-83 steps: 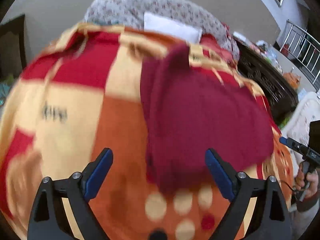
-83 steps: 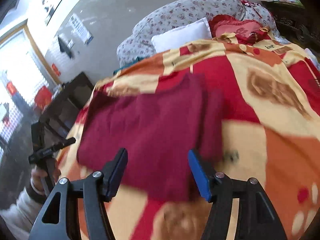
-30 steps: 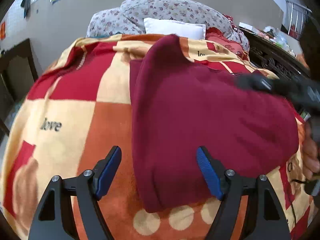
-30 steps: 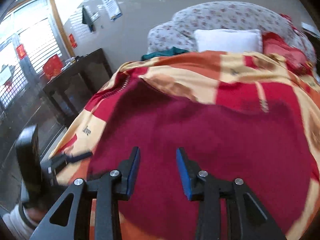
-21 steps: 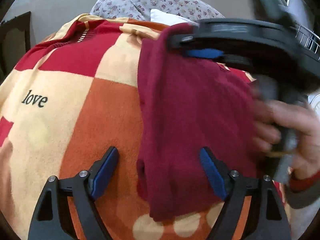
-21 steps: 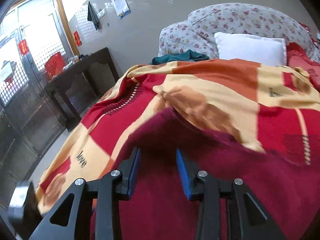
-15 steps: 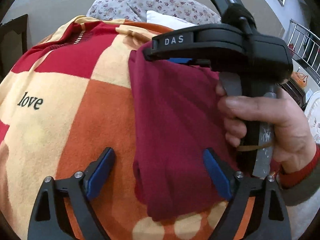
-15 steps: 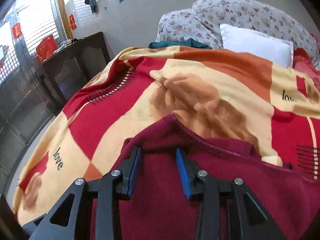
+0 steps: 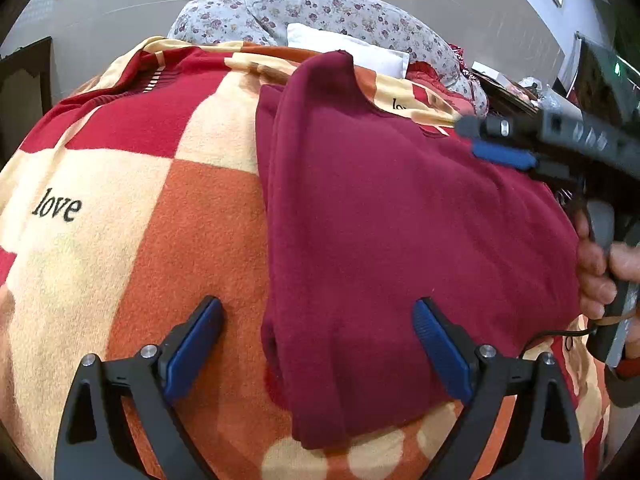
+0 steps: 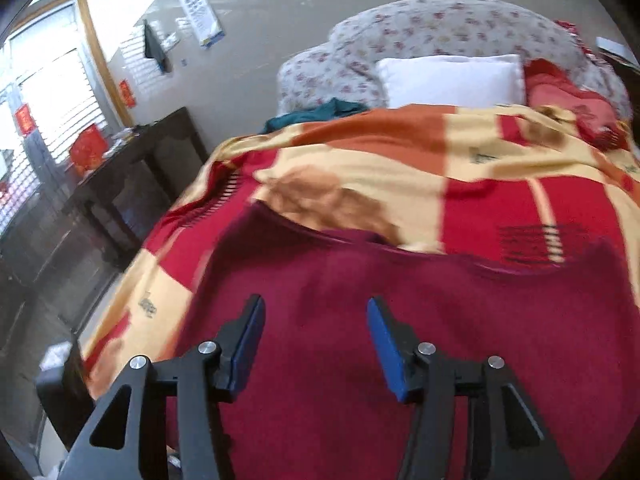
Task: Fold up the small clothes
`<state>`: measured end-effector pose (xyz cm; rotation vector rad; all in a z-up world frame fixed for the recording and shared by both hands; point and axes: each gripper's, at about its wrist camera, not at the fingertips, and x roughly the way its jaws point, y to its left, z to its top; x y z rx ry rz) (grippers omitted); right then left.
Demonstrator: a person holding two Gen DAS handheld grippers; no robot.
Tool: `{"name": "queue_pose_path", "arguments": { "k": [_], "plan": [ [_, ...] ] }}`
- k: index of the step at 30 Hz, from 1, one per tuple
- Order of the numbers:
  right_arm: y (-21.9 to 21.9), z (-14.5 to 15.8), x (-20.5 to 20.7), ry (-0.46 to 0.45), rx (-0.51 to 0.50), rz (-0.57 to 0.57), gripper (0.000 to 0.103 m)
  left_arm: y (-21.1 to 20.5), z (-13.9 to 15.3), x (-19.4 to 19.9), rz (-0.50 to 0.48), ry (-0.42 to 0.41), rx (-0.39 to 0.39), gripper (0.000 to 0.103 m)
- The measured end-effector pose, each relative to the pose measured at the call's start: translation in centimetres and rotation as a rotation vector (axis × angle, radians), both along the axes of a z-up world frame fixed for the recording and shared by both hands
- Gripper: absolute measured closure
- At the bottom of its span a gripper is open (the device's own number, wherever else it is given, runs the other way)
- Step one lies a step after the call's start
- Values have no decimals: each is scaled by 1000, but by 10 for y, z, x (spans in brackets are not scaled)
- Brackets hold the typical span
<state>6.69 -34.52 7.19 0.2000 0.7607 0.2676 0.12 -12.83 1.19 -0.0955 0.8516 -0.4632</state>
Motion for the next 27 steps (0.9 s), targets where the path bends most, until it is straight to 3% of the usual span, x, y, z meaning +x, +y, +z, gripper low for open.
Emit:
{"name": "queue_pose_path", "arguments": {
  "k": [4, 7, 16, 21, 27],
  "plan": [
    [-17, -17, 3, 37, -117, -108, 50, -1, 0, -1, -1, 1, 1, 6],
    [-35, -37, 11, 67, -58, -129, 54, -2, 0, -1, -3, -1, 5, 6],
    [-37, -24, -22, -2, 17, -149, 52, 1, 0, 1, -8, 0, 0, 4],
    [-18, -24, -32, -1, -125, -149, 51, -1, 0, 3, -12, 1, -4, 3],
    [-24, -42, -32, 29, -182, -112, 49, -1, 0, 3, -18, 1, -16, 1]
  ]
}}
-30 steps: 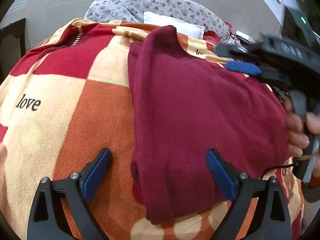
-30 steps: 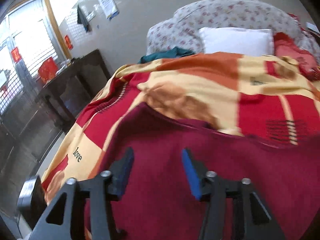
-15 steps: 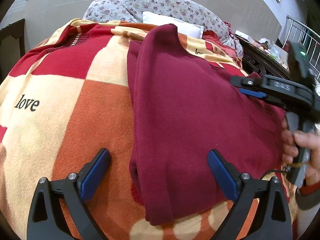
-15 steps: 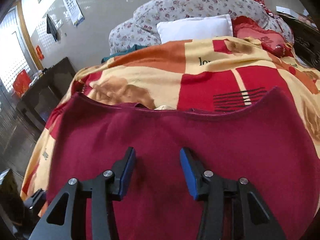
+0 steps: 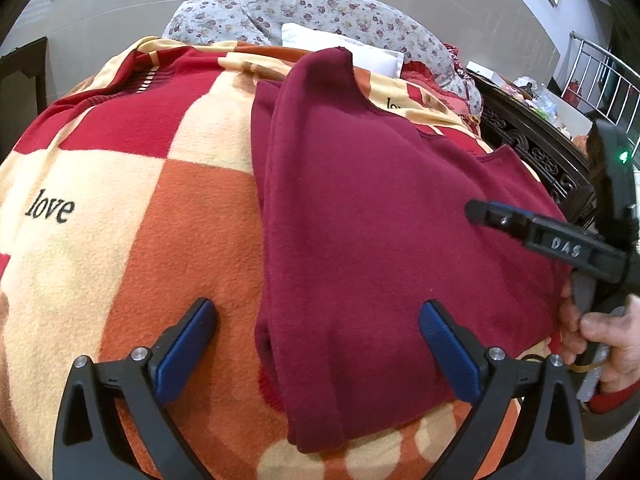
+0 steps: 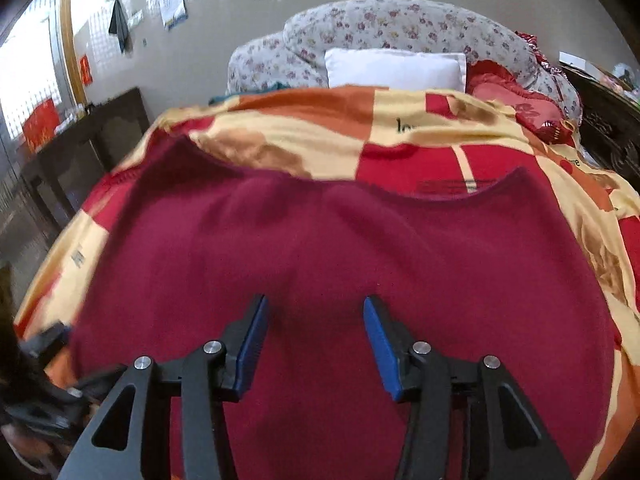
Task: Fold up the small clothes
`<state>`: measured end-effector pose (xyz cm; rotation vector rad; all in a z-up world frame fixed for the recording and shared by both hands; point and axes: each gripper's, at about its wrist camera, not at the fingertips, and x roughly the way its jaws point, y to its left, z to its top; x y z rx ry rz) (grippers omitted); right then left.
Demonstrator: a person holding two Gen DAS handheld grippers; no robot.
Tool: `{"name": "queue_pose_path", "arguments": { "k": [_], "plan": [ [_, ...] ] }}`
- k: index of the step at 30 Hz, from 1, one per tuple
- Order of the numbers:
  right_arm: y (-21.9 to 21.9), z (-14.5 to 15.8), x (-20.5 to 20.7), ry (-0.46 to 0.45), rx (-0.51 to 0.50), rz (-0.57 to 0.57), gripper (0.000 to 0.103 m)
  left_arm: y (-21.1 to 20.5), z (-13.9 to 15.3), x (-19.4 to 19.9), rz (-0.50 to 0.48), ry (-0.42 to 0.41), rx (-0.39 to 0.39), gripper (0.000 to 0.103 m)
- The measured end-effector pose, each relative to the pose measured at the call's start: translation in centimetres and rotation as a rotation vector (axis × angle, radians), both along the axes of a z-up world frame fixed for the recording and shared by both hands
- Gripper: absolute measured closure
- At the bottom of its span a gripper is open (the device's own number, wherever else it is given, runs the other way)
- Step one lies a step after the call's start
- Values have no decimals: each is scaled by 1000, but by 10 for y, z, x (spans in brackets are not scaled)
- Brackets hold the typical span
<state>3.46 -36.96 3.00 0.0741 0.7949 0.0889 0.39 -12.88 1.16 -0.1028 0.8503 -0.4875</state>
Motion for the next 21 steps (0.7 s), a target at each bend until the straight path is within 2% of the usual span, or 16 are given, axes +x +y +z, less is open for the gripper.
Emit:
{"name": "queue_pose_path", "arguments": {
  "k": [2, 3, 6, 9, 14, 16, 17, 18, 19, 20, 21],
  "plan": [
    [-2, -3, -1, -11, 9, 13, 46, 3, 2, 0, -3, 0, -28, 1],
    [0, -2, -2, -11, 9, 21, 41, 7, 3, 0, -1, 3, -58, 1],
    [0, -2, -1, -17, 40, 53, 27, 22, 5, 4, 16, 30, -194, 1],
    [2, -2, -2, -19, 47, 65, 27, 35, 2, 9, 53, 52, -288, 1],
    [-5, 2, -5, -16, 109, 58, 27, 32, 7, 7, 54, 22, -270, 1],
    [-9, 8, -9, -33, 139, 60, 27, 37, 13, 3, 75, -29, -304, 1],
    [-9, 11, -13, -51, 146, 70, 33, 41, 17, 1, 89, -58, -321, 1],
    [-9, 14, -15, -67, 150, 80, 53, 44, 20, -1, 103, -85, -328, 1],
    [-9, 17, -17, -83, 164, 93, 63, 46, 22, -2, 117, -105, -329, 1],
    [-11, 19, -17, -92, 196, 104, 68, 48, 22, 0, 129, -106, -330, 1],
    [-12, 18, -16, -93, 233, 115, 68, 48, 20, 3, 136, -93, -332, 1]
  ]
}}
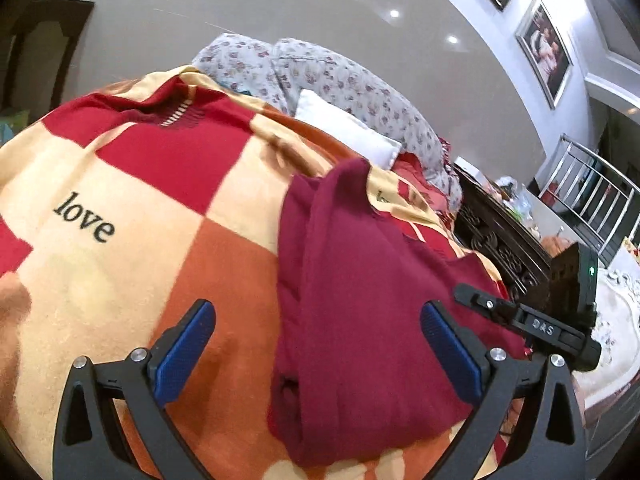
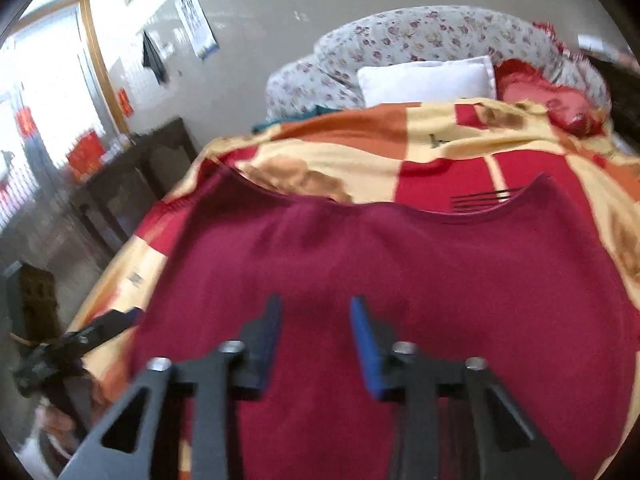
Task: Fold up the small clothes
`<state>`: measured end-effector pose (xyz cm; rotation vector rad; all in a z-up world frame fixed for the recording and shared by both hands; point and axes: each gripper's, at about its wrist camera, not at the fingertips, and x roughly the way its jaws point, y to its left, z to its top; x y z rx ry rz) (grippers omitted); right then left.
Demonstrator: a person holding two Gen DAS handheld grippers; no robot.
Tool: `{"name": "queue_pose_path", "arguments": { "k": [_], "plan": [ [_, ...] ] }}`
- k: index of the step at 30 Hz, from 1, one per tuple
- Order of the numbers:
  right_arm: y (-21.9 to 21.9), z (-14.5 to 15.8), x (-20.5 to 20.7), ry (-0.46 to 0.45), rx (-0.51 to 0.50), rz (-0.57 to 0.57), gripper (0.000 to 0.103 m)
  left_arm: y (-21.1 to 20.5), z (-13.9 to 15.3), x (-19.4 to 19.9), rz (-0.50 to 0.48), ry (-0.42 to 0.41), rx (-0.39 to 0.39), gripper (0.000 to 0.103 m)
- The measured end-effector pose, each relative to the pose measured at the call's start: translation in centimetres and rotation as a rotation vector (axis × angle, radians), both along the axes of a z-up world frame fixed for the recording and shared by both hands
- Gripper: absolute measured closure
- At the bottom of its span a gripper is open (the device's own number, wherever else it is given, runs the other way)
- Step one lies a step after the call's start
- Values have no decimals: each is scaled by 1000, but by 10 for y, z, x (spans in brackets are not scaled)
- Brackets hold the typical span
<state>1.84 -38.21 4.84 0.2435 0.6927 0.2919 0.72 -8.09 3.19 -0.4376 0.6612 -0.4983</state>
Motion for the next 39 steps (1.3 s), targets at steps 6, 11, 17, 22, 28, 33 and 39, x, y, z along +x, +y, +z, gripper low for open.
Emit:
{"name": "queue_pose_path", "arguments": {
  "k": [6, 11, 17, 22, 28, 33, 39],
  "plan": [
    [6, -18, 11, 73, 45, 51, 68, -4, -12, 14, -4, 81, -37, 1],
    [-8, -33, 23, 124, 159, 51, 68, -28, -21, 23, -26, 132, -5, 0],
    [-24, -39, 26, 146, 306, 55, 68, -56, -23, 28, -152, 172, 19, 15],
    [-43, -45, 27, 151, 484, 46, 68, -52, -11, 31, -178, 246, -110, 68],
    [-74, -51, 22, 111, 802, 1, 57, -105, 37, 3, -311, 76, -118, 71],
    [-102, -45, 11, 11, 1038, -13, 20, -171, 22, -13, -422, 87, -65, 71],
    [-95, -25, 9, -5, 948, 18, 7, -184, 9, -17, -442, 90, -38, 73]
  ]
}}
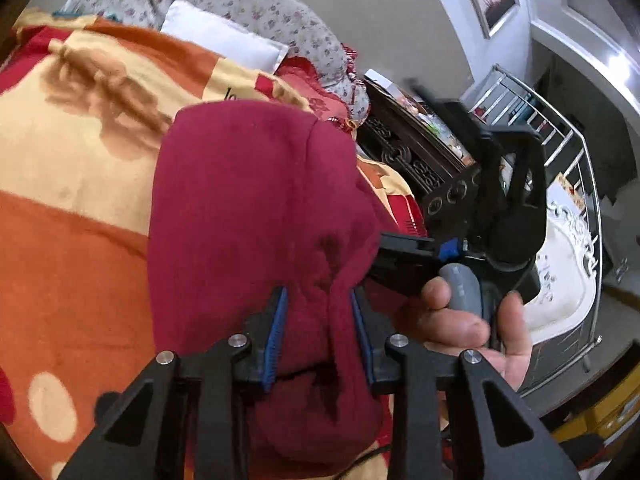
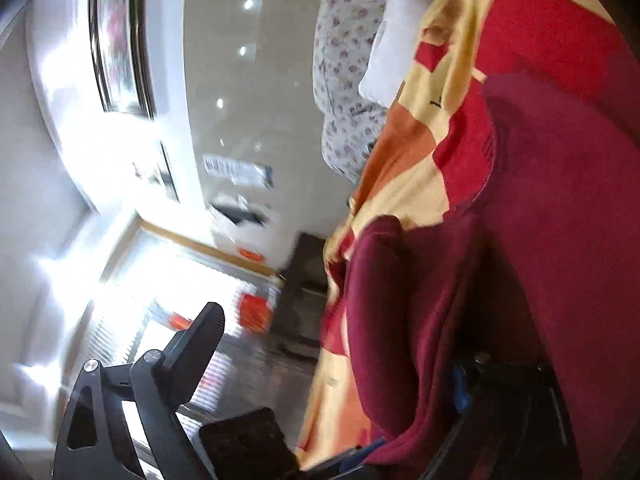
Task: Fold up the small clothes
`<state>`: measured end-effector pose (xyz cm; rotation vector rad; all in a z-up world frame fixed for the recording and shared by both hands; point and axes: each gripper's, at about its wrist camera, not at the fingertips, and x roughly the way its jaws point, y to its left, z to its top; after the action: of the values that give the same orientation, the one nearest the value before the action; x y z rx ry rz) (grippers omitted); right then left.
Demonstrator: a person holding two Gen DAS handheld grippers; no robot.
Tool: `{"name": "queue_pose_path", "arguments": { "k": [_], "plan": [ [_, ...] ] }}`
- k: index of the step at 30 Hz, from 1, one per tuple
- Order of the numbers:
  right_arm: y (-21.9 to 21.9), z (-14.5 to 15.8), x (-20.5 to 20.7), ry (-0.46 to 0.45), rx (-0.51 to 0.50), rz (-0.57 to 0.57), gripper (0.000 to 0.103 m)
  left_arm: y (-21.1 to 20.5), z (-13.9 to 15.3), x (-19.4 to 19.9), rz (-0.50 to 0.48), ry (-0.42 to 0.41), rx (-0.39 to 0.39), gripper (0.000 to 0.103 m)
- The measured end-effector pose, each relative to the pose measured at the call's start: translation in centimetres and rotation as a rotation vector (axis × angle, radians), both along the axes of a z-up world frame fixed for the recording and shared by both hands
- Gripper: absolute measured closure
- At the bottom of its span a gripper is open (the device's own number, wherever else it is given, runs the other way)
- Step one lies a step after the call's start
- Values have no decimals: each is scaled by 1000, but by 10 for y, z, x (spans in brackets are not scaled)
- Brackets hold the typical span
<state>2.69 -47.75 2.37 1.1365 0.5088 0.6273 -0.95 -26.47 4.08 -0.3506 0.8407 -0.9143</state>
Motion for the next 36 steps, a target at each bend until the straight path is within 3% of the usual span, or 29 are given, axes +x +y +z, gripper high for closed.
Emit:
{"name": "queue_pose_path", "arguments": {
  "k": [4, 5, 6, 7, 8, 9, 12, 16, 19, 20, 23, 25, 27, 31, 36],
  "plan": [
    [24, 12, 4, 20, -239, 42, 12, -1, 5, -7, -8, -32, 21, 73],
    [26, 12, 3, 34, -308, 42, 34, -1, 6, -5, -6, -34, 26, 73],
    [32, 15, 3, 43, -421, 20, 68, 0, 7, -3, -3, -39, 31, 73],
    [37, 18, 2, 43, -536, -23, 81, 0, 10, -7, -6, -41, 32, 73],
    [39, 18, 1, 43, -588, -60, 84, 5, 10, -12, -9, -40, 34, 73],
    [36, 16, 1, 50, -564, -67, 86, 6, 14, -15, -11, -44, 39, 73],
    [35, 35, -7, 4, -600, -84, 87, -9, 33, -26, -49, -93, 53, 73],
    [39, 88, -28, -75, -821, -158, 88, -40, 60, -38, -117, -159, 37, 66],
    [28, 102, -29, -29, -1014, -262, 88, -58, 55, -35, -128, -125, 66, 64],
    [21, 99, -27, -3, -1036, -277, 88, -60, 51, -34, -127, -98, 84, 64],
    [-4, 66, -12, 122, -1011, -244, 88, -45, 45, -40, -143, -71, 116, 57],
    [-22, 45, -7, 181, -971, -224, 83, -26, 49, -48, -109, -123, 150, 43],
    [-42, 42, -18, 177, -870, -227, 59, -7, 53, -53, -48, -188, 196, 32],
    [-51, 66, -53, 166, -844, -270, 58, 4, 46, -54, 13, -260, 304, 32],
    [-8, 85, -113, 63, -847, -142, 55, -3, 23, -55, -10, -268, 387, 32]
  ]
}}
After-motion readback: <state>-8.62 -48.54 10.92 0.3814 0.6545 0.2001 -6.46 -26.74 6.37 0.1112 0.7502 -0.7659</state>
